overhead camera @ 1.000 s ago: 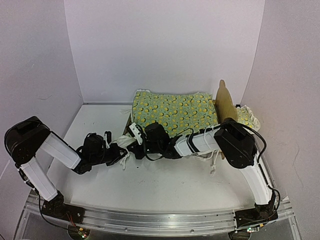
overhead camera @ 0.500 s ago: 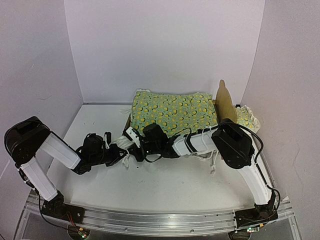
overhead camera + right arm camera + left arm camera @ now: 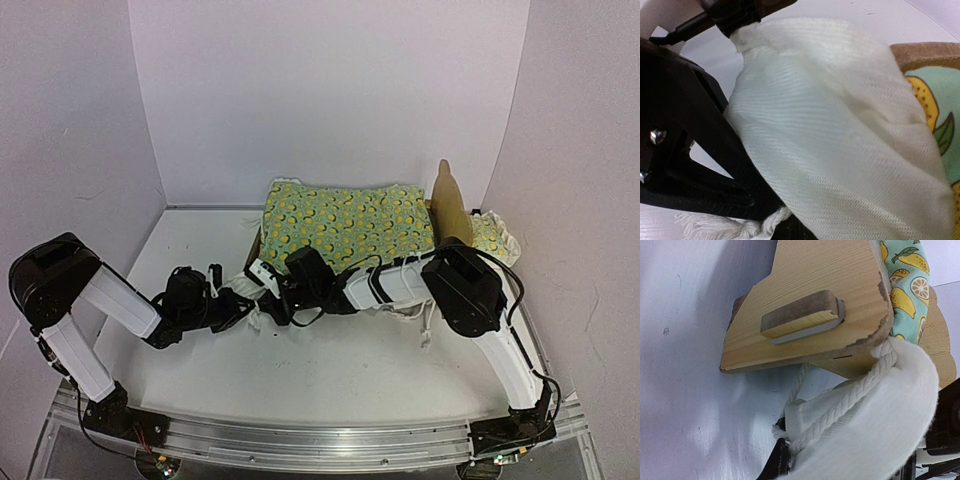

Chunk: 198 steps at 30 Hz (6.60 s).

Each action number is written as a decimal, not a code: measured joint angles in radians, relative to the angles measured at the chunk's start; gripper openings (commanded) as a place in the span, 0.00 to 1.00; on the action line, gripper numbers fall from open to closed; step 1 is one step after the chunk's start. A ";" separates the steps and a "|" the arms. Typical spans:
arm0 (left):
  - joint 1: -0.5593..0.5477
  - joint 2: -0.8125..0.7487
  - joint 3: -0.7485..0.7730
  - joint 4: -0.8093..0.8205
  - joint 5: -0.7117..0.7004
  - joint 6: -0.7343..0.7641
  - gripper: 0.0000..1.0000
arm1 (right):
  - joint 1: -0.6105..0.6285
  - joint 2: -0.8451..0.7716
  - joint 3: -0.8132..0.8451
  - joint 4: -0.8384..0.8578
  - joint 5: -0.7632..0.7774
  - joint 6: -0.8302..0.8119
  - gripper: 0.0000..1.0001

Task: Set up the pet bed

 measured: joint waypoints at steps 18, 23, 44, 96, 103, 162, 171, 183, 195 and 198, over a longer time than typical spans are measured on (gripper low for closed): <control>0.008 0.000 0.000 -0.078 -0.029 0.062 0.21 | -0.011 0.137 0.209 -0.074 -0.107 0.063 0.00; 0.008 -0.012 -0.001 -0.096 -0.036 0.063 0.28 | -0.011 0.137 0.209 -0.068 -0.108 0.082 0.00; 0.209 -0.076 -0.022 -0.218 0.095 -0.108 0.27 | -0.019 0.139 0.200 -0.043 -0.126 0.175 0.00; 0.181 0.262 -0.009 0.336 0.274 -0.708 0.00 | -0.020 -0.035 0.066 -0.222 0.008 0.354 0.41; 0.181 0.277 -0.013 0.377 0.279 -0.720 0.00 | -0.013 -0.116 -0.050 -0.238 0.004 0.565 0.63; 0.208 0.359 -0.078 0.646 0.292 -0.809 0.00 | 0.088 0.034 -0.083 0.211 0.067 0.811 0.33; 0.211 0.388 -0.085 0.712 0.299 -0.828 0.00 | 0.088 0.039 -0.083 0.256 0.056 0.716 0.35; 0.204 0.406 -0.085 0.745 0.300 -0.838 0.00 | 0.088 0.097 -0.031 0.257 0.090 0.643 0.01; 0.203 0.406 -0.087 0.747 0.278 -0.803 0.00 | 0.087 -0.032 -0.204 0.204 0.027 0.600 0.00; 0.202 0.406 -0.087 0.740 0.257 -0.776 0.00 | 0.076 -0.085 -0.254 0.186 0.002 0.605 0.00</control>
